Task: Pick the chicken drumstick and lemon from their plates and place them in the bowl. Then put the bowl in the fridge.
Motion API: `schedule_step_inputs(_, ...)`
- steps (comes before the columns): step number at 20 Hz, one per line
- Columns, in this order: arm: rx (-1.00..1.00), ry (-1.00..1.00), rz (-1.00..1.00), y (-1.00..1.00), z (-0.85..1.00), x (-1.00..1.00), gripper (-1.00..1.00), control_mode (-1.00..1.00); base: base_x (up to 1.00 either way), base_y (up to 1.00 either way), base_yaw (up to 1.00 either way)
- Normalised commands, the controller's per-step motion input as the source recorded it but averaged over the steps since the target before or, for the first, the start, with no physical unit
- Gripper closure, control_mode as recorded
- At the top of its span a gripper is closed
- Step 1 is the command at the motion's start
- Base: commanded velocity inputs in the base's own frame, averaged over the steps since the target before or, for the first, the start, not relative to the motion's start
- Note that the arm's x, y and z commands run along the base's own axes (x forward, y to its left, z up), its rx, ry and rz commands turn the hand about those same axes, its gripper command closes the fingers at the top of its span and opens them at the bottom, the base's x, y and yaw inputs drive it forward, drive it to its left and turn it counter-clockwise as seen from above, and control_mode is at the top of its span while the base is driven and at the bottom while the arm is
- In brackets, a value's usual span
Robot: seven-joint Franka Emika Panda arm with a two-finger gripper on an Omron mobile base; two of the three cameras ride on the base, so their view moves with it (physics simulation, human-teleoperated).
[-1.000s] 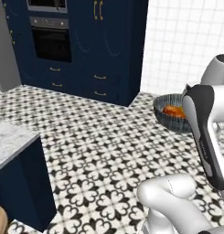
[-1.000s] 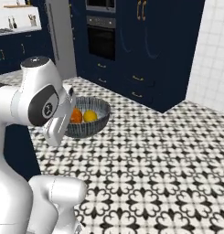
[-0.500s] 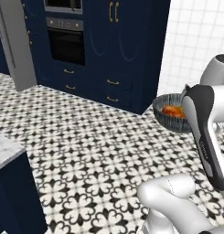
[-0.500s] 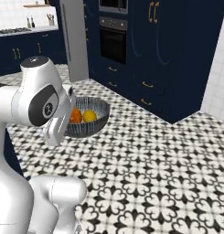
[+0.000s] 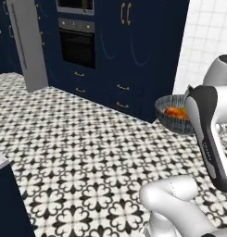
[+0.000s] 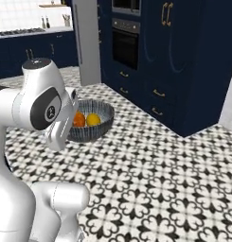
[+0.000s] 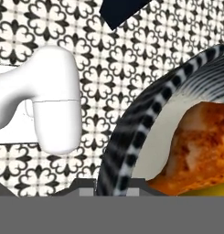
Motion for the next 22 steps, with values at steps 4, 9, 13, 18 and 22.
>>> schedule_step_inputs(4,0.00,0.00,0.00,0.00,0.00,0.00,1.00,1.00,0.29,-0.42,0.38)
schedule_step_inputs(9,0.00,0.00,0.00,0.00,0.00,0.00,1.00,1.00,0.23,-0.35,0.46)
schedule_step_inputs(13,0.00,0.00,0.00,0.00,0.00,0.00,1.00,1.00,0.33,-0.35,0.53)
schedule_step_inputs(18,0.00,0.00,0.00,0.00,0.00,0.00,1.00,1.00,0.38,-0.39,0.55)
schedule_step_inputs(22,0.00,0.00,0.00,0.00,0.00,0.00,1.00,1.00,0.52,-0.61,0.40)
